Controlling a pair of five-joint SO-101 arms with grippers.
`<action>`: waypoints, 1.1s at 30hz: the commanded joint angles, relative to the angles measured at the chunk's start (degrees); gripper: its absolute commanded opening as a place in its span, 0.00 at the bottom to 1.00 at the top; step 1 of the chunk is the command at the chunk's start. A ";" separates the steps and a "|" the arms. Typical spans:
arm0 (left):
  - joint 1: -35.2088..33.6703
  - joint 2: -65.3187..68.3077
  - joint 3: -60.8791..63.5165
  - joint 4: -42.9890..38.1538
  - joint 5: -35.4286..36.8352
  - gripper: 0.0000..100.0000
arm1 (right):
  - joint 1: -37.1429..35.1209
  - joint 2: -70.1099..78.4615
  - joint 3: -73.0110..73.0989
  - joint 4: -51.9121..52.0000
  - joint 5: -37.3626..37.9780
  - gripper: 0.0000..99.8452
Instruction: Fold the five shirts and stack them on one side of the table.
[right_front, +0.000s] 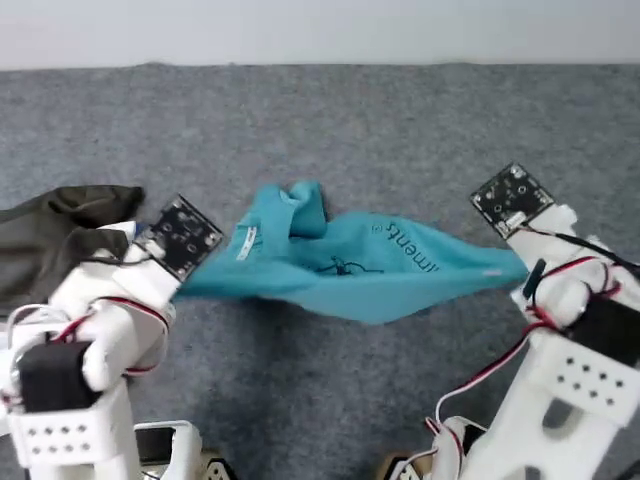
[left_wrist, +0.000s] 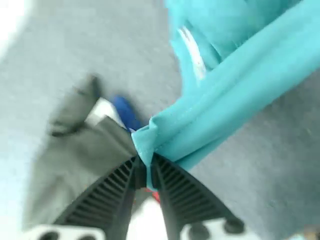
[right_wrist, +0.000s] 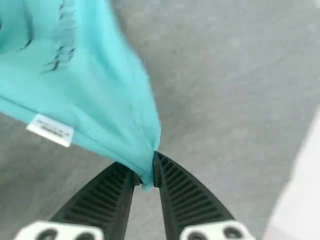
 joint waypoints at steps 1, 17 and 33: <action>-1.14 -0.35 -8.48 -7.74 5.01 0.01 | -2.42 -2.15 -8.53 -3.30 -4.40 0.01; 3.25 -0.18 -20.18 -44.92 6.95 0.01 | -8.57 -2.07 -25.85 -20.97 -16.00 0.01; 10.37 -0.70 -32.04 -53.01 -10.99 0.01 | -8.31 -4.09 -36.66 -25.80 -15.65 0.01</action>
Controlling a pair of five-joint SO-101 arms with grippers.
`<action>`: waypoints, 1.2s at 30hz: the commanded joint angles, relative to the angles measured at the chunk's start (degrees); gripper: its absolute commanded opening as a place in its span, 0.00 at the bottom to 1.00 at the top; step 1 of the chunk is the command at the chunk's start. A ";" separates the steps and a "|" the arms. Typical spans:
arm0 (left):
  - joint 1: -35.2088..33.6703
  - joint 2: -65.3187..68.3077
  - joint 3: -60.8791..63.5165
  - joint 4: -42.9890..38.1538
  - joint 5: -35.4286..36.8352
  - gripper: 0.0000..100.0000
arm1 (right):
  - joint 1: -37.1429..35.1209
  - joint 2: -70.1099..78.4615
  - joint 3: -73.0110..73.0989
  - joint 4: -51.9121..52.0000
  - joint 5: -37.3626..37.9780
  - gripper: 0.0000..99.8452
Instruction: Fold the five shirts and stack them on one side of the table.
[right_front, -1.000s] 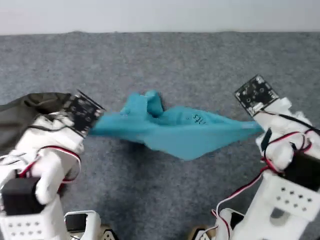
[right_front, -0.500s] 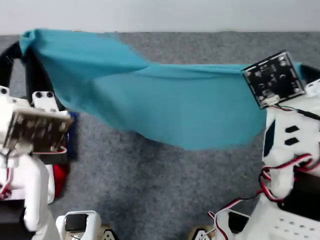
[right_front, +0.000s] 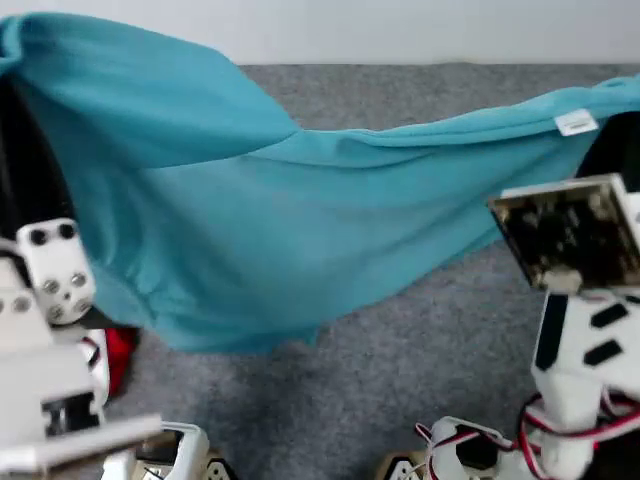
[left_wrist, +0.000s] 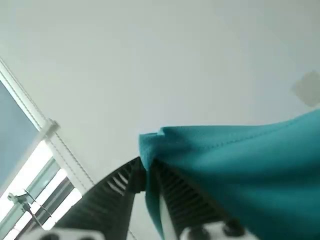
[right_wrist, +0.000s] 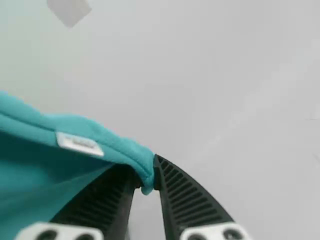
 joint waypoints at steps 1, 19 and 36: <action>0.18 0.00 -3.91 -2.73 -2.99 0.01 | 2.07 -1.80 -2.02 -0.75 -0.53 0.01; -0.18 0.00 -12.79 16.79 -3.16 0.01 | 7.34 -8.40 -1.58 27.03 8.44 0.01; -2.02 0.62 31.78 -8.79 -3.25 0.01 | 0.48 -8.40 43.16 1.36 8.35 0.01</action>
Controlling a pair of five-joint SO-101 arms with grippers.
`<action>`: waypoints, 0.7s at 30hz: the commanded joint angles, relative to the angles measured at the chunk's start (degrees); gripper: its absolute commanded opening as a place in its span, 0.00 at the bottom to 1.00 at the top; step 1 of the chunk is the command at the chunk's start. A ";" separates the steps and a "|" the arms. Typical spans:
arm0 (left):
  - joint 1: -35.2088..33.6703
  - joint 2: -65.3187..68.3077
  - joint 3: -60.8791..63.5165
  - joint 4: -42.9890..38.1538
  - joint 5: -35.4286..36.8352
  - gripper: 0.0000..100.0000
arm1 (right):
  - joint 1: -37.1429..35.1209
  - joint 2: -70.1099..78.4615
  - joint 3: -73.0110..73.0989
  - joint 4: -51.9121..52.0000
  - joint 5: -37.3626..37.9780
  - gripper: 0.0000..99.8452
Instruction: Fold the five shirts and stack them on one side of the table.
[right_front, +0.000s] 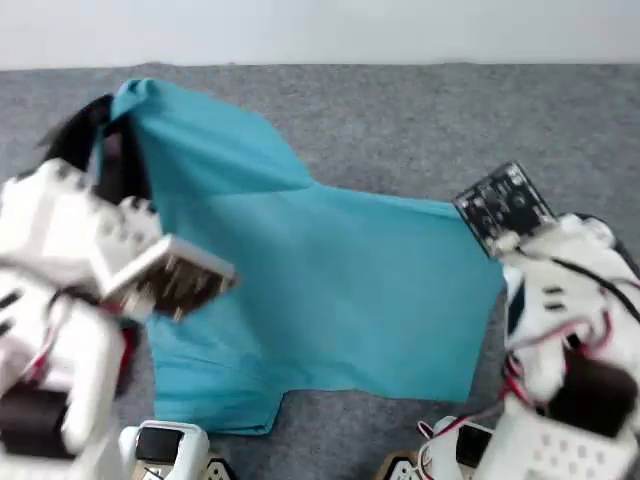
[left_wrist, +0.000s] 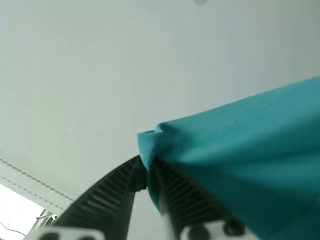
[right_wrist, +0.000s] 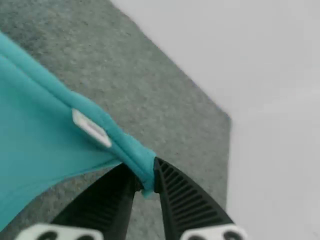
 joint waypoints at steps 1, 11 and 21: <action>-1.14 0.53 12.00 -18.99 -0.44 0.01 | -1.54 -0.92 8.97 -13.76 0.62 0.01; -1.58 20.57 17.89 -45.63 -5.63 0.01 | -5.93 5.76 25.58 -48.66 5.80 0.01; -1.58 46.95 -2.15 -48.18 -5.45 0.01 | -6.55 33.89 7.56 -60.26 5.63 0.01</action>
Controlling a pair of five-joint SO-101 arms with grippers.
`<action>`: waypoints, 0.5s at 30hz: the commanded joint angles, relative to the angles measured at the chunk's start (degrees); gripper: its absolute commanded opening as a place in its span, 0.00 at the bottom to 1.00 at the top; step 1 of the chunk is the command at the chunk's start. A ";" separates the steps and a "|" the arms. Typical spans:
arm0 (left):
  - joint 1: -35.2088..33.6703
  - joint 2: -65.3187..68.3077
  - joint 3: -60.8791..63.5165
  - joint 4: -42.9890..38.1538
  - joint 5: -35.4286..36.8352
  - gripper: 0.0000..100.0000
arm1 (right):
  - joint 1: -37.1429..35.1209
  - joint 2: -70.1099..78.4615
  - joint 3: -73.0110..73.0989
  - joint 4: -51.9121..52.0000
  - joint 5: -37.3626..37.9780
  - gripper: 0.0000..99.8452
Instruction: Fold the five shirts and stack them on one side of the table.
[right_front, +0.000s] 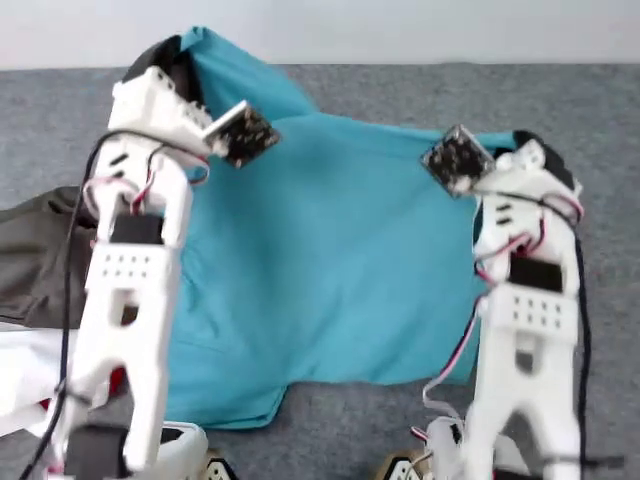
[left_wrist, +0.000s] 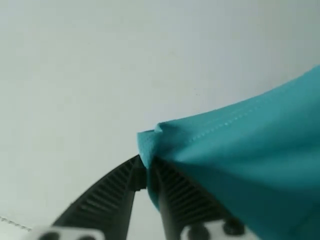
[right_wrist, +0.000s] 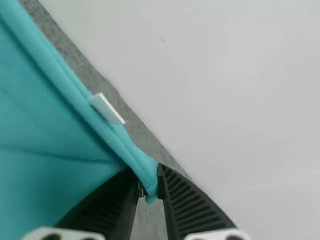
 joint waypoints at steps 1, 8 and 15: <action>-0.62 6.86 -9.54 -1.85 -0.44 0.01 | -0.31 9.01 -11.52 -1.71 0.70 0.01; -0.62 21.36 -24.66 -1.85 -0.53 0.01 | -0.92 27.21 -27.87 -1.71 0.70 0.01; -0.70 30.95 -36.26 -1.67 -0.62 0.01 | -2.86 41.45 -43.52 -1.45 0.70 0.01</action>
